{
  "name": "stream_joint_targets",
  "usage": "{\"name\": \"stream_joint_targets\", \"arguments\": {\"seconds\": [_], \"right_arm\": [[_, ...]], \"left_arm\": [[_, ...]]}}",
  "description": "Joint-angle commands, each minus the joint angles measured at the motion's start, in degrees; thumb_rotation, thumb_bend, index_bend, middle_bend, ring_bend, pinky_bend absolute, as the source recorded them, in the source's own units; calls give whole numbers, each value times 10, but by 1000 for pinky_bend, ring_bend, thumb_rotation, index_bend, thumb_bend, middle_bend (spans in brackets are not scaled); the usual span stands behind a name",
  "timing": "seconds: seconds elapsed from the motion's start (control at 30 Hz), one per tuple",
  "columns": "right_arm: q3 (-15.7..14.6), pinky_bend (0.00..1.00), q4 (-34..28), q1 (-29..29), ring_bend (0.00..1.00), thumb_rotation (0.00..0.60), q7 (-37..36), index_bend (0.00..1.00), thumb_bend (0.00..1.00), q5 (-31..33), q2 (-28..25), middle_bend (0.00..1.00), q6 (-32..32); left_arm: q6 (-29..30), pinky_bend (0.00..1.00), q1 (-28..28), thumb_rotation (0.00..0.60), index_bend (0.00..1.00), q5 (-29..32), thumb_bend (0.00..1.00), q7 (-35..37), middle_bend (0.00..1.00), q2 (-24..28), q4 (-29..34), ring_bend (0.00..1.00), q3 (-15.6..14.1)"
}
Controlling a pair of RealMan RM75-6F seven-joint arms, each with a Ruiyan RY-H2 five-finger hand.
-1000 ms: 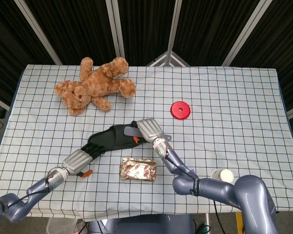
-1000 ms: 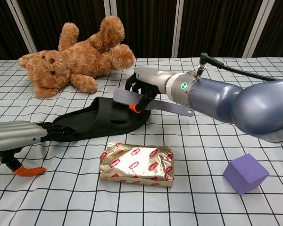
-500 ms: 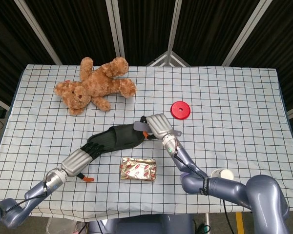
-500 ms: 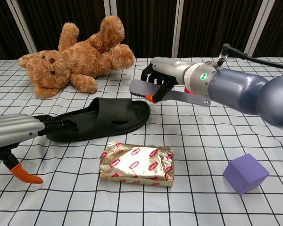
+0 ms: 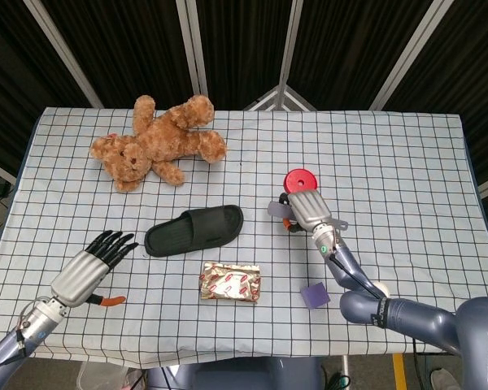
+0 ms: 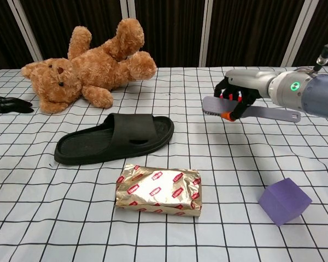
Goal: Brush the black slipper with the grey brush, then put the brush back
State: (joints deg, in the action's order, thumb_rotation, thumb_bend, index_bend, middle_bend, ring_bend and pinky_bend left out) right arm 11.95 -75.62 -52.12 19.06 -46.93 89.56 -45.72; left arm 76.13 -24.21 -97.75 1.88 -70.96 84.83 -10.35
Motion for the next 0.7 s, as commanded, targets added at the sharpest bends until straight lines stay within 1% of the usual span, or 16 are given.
{"name": "stream_joint_targets", "arguments": {"seconds": [0.03, 0.1, 0.17, 0.2, 0.27, 0.3, 0.33, 0.37, 0.4, 0.43, 0.53, 0.6, 0.7], "right_arm": [[-21, 502, 17, 7, 500, 600, -2, 675, 458, 6, -7, 580, 30], [-32, 489, 24, 8, 494, 600, -1, 667, 458, 6, -8, 579, 46], [-37, 475, 25, 8, 481, 600, -3, 655, 458, 5, -10, 568, 56], [-39, 460, 24, 9, 468, 600, -6, 633, 458, 5, -12, 551, 63], [-40, 424, 23, 9, 429, 600, -11, 552, 458, 2, -14, 502, 70], [-42, 395, 23, 8, 393, 600, -12, 447, 459, 0, -16, 453, 75], [-44, 361, 23, 8, 345, 600, -12, 281, 458, -1, -19, 381, 81], [-47, 339, 23, 6, 310, 600, -11, 177, 458, 0, -21, 324, 87], [-50, 307, 23, 5, 256, 600, -9, 53, 458, 1, -25, 237, 94], [-54, 274, 23, 2, 210, 600, -5, 0, 458, 4, -30, 164, 102], [-65, 201, 23, -4, 128, 600, 18, 0, 459, 11, -37, 65, 95], [-68, 174, 17, -6, 91, 600, 32, 0, 459, 12, -39, 32, 80], [-69, 165, -3, -7, 52, 600, 49, 0, 459, 17, -49, 3, 58]], "left_arm": [[11, 29, 14, 447, 0, 5, 131, 21, 0, 5, 4, 0, 1], [8, 29, 17, 446, 0, 8, 131, 33, 0, 1, -1, 0, 1], [4, 29, 18, 446, 0, 9, 131, 38, 0, -5, -8, 0, 2], [-1, 29, 19, 445, 0, 10, 131, 41, 0, -10, -12, 0, 1], [-9, 29, 18, 446, 0, 12, 130, 44, 0, -15, -17, 0, 2], [-13, 29, 17, 445, 0, 13, 129, 46, 0, -17, -20, 0, 2], [-16, 29, 17, 446, 0, 14, 128, 47, 0, -20, -22, 0, 3], [-19, 29, 16, 447, 0, 16, 127, 47, 0, -22, -25, 0, 5], [-21, 29, 16, 447, 0, 16, 123, 47, 0, -24, -27, 0, 6], [-24, 29, 16, 448, 0, 18, 121, 47, 0, -26, -29, 0, 7], [-37, 29, 14, 449, 0, 23, 116, 57, 0, -25, -26, 0, 7], [-44, 29, 13, 450, 0, 27, 115, 62, 0, -23, -24, 0, 8], [-45, 29, 13, 450, 0, 28, 113, 60, 0, -22, -22, 0, 10]]}}
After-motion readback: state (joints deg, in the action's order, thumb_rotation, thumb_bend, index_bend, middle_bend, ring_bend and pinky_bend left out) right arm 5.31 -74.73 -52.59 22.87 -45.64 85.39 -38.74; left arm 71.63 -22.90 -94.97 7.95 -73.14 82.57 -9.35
